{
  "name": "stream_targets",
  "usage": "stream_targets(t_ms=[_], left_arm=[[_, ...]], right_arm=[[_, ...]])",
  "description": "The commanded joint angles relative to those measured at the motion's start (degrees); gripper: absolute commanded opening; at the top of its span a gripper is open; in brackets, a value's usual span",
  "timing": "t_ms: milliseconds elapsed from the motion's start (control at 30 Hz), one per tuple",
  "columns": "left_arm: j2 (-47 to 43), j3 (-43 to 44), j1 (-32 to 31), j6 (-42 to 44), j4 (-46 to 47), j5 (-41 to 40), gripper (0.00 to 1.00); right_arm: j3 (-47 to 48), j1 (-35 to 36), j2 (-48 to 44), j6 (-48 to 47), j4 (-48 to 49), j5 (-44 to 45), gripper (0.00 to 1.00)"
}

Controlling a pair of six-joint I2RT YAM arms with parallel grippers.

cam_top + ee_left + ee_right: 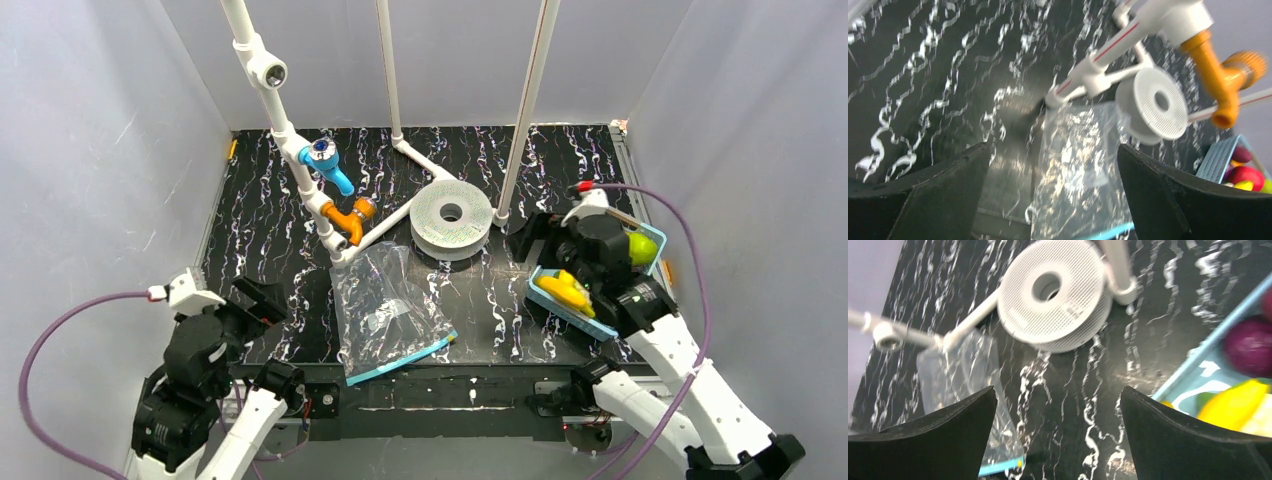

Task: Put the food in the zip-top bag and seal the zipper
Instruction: Pick up the zipper food storage bag at the center of the board.

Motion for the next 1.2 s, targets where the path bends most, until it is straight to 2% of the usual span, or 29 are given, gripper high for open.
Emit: stream_targets(t_ms=[0, 167, 233, 367, 533, 733, 933, 1033, 1167], left_arm=[[4.3, 2.2, -0.1, -5.7, -11.9, 4.0, 0.98], [0.9, -0.1, -0.1, -3.4, -11.3, 6.1, 0.98], [0.5, -0.6, -0.1, -3.1, -11.6, 7.1, 0.98], [0.7, -2.1, -0.1, -3.8, -11.7, 9.1, 0.98], [2.7, -3.7, -0.1, -3.4, -10.9, 11.5, 0.98], [5.0, -3.8, -0.1, -3.7, -12.3, 11.8, 0.98], [4.3, -3.9, -0.1, -4.0, -12.9, 11.5, 0.98], [3.8, -4.0, -0.1, -4.2, -13.0, 11.4, 0.98], [3.4, -4.0, -0.1, -4.5, -13.4, 11.5, 0.98]], right_arm=[[-3.6, 9.3, 1.1, 0.7, 9.1, -1.2, 1.00], [-3.1, 22.6, 8.9, -2.3, 12.6, 2.8, 1.00], [-1.7, 27.7, 13.5, -6.3, 13.3, 2.3, 1.00], [2.0, 39.3, 23.8, -15.2, 12.2, 6.8, 1.00], [4.4, 51.2, 31.7, -26.6, 9.5, 17.4, 1.00], [3.2, 60.5, 35.2, -34.9, 7.7, 19.2, 1.00], [7.7, 68.5, 45.0, -35.2, 9.3, 25.6, 1.00], [12.7, 70.4, 52.2, -35.3, 10.3, 29.4, 0.91], [14.2, 71.1, 57.0, -37.7, 16.0, 33.4, 0.86]])
